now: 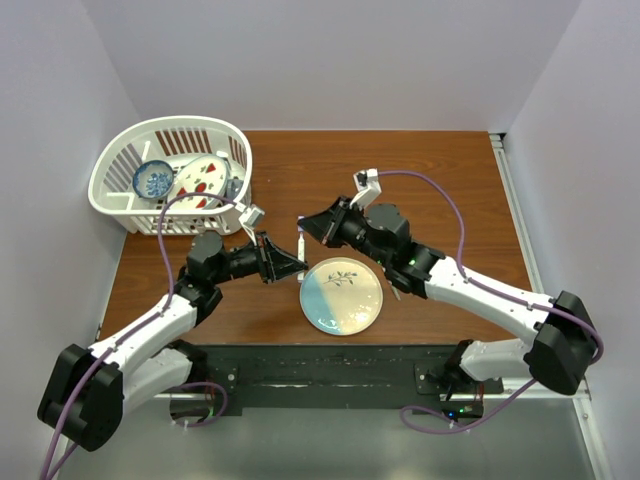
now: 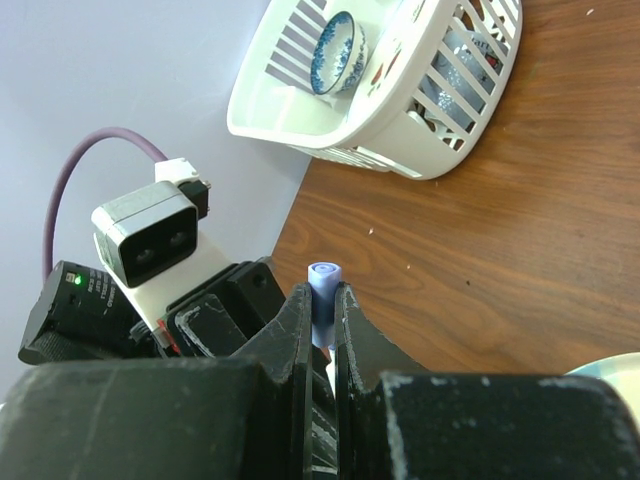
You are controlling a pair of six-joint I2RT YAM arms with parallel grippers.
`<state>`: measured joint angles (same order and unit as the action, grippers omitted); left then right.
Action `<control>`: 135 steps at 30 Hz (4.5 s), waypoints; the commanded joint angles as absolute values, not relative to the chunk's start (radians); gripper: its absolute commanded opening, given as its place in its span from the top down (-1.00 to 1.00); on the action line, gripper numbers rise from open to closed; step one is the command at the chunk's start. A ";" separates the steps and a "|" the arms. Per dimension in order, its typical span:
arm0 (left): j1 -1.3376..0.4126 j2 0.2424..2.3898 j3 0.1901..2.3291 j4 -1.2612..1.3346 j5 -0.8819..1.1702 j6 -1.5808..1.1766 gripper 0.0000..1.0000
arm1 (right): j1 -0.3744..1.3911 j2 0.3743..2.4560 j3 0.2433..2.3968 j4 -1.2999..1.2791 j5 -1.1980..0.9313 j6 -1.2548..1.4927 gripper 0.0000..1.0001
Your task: Insert the pens into the pen caps
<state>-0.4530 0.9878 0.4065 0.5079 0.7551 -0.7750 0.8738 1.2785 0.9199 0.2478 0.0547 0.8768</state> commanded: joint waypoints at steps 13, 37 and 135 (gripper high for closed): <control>-0.457 0.983 0.403 0.629 0.799 -0.814 1.00 | 0.913 1.209 0.807 0.294 -0.030 0.695 1.00; -0.457 0.894 0.505 0.480 0.910 -0.646 1.00 | 0.931 1.009 0.699 0.433 -0.075 0.796 -0.31; -0.405 1.238 0.781 0.729 0.753 -0.687 1.00 | 1.160 1.129 0.514 0.302 -0.279 0.749 1.00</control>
<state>-0.4896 1.2335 0.6033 0.4957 1.1351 -0.6575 0.9798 1.0786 0.5686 0.5896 0.0715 0.7002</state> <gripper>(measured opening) 0.118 0.147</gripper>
